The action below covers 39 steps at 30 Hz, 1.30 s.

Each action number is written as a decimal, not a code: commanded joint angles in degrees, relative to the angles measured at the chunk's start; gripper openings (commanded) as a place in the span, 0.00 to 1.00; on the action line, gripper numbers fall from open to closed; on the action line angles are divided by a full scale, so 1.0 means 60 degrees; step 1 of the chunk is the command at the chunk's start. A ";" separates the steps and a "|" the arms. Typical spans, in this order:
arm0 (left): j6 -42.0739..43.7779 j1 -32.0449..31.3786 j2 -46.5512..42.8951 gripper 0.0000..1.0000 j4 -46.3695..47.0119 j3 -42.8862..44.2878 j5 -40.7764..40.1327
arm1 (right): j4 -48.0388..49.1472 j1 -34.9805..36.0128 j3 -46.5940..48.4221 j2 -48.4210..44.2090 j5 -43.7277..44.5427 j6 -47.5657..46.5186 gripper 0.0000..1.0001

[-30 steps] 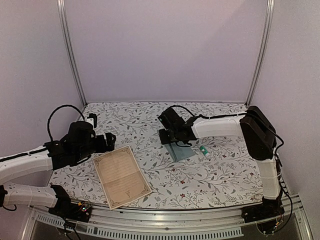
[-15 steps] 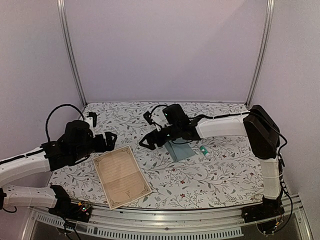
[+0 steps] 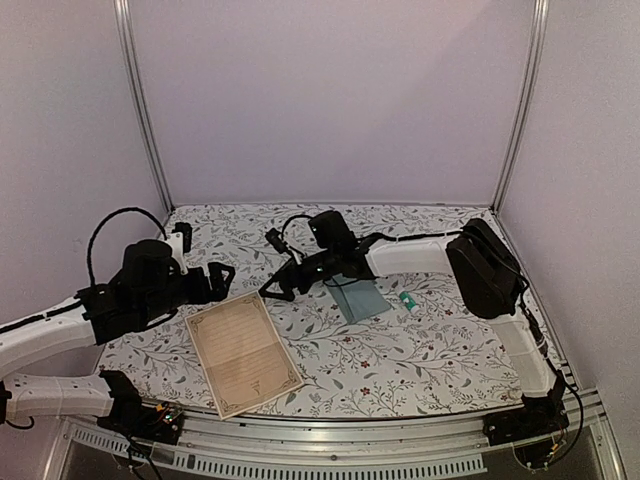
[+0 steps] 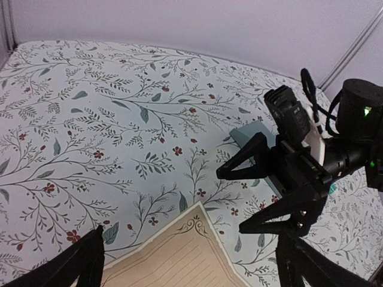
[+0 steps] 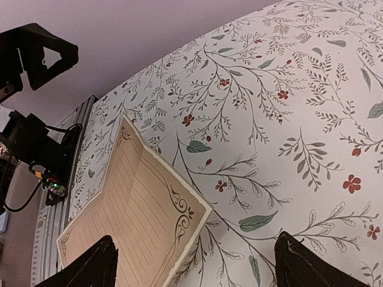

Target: Place the letter into the envelope and seal it

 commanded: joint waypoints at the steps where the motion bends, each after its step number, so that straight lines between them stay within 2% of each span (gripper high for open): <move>1: 0.0175 -0.0081 -0.0089 1.00 0.0227 -0.0143 0.0185 | 0.0133 -0.0042 0.0442 0.0646 -0.0915 0.0351 0.89; 9: 0.0200 -0.0081 -0.0089 1.00 0.0279 -0.0155 0.0230 | 0.0474 -0.0008 0.0944 0.1517 -0.2525 0.0826 0.83; 16: 0.0217 -0.0087 -0.0097 1.00 0.0292 -0.0170 0.0242 | 0.0541 0.0166 0.1227 0.1900 -0.2552 0.0929 0.78; 23: 0.0222 -0.0081 -0.0097 1.00 0.0288 -0.0164 0.0251 | 0.0887 0.0351 0.1443 0.2174 -0.2436 0.1201 0.67; 33: 0.0220 -0.0087 -0.0119 1.00 0.0319 -0.0165 0.0265 | 0.1940 0.0488 0.1473 0.2530 -0.2812 0.1765 0.38; 39: 0.0232 -0.0082 -0.0133 1.00 0.0332 -0.0176 0.0265 | 0.2054 0.0544 0.1324 0.2403 -0.3038 0.1801 0.08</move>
